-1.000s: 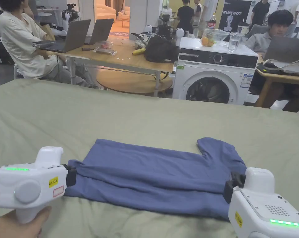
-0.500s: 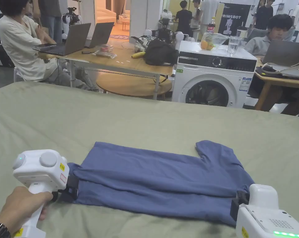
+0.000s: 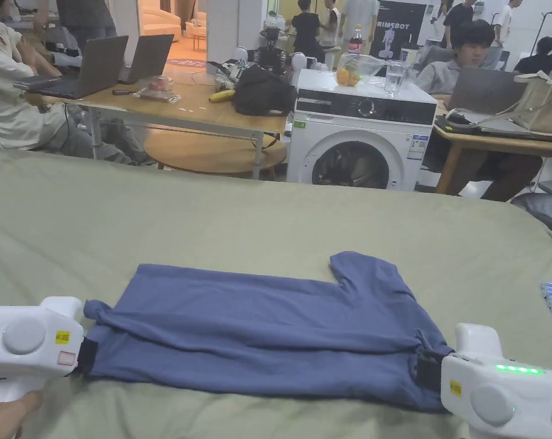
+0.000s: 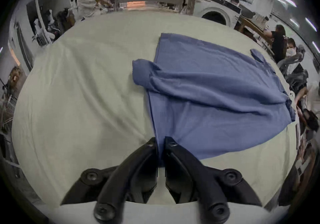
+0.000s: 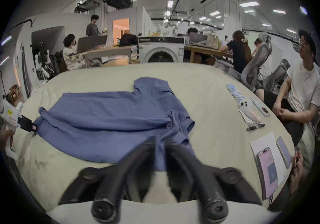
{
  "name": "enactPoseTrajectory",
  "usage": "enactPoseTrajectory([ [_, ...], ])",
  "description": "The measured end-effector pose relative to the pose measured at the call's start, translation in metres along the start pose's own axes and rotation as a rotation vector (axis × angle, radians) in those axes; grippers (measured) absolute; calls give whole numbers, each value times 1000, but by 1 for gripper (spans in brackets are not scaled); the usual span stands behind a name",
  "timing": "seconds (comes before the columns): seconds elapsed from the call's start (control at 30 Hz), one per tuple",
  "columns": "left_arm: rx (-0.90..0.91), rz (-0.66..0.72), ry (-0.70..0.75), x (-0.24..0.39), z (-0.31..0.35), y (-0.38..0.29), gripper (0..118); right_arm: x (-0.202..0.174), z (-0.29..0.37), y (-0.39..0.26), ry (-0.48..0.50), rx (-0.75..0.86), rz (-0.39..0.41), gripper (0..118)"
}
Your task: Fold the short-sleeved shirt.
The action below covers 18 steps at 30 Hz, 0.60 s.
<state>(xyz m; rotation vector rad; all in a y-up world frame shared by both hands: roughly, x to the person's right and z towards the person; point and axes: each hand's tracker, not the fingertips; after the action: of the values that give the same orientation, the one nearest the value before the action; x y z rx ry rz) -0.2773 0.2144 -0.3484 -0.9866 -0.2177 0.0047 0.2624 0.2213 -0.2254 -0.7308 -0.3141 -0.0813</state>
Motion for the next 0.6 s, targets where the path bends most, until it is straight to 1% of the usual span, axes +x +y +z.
enactPoseTrajectory([
  [0.03, 7, 0, -2, 0, 4, -2, 1, 4, -11, 1, 0, -34, 9, 56],
  [0.07, 17, 3, -5, -2, 4, -3, 1, 7, -22, 1, 5, -76, 20, 60],
  [0.13, 20, 3, -11, -3, 7, -6, 1, 12, -45, -2, 26, -192, 26, 60],
  [0.2, 25, 5, -19, -4, 6, -8, 1, 13, -62, -11, 86, -293, -9, 59],
  [0.23, 19, 4, -20, -5, 4, -9, 1, 13, -66, -15, 113, -291, -10, 59],
  [0.27, 19, 3, -21, -5, 3, -10, 1, 12, -58, -15, 99, -219, 0, 59],
  [0.3, 20, 2, -24, -6, 3, -12, 1, 9, -54, -14, 87, -212, 10, 58],
  [0.33, 14, 2, -27, -7, 1, -11, 1, 7, -53, -13, 154, -219, 9, 55],
  [0.37, 14, 4, -26, -7, 0, -12, 1, 4, -52, -14, 146, -216, 16, 45],
  [0.4, 19, 9, -28, -8, 1, -12, 1, 1, -51, -14, 96, -209, 62, 41],
  [0.43, 20, 18, -33, -9, 2, -12, 1, 0, -49, -14, 112, -205, 63, 29],
  [0.47, 26, 22, -36, -9, 5, -12, 1, 1, -45, -14, 110, -198, 60, 9],
  [0.6, 75, 32, -62, -10, 27, -9, 1, 9, -17, -4, 107, -140, 54, 7],
])
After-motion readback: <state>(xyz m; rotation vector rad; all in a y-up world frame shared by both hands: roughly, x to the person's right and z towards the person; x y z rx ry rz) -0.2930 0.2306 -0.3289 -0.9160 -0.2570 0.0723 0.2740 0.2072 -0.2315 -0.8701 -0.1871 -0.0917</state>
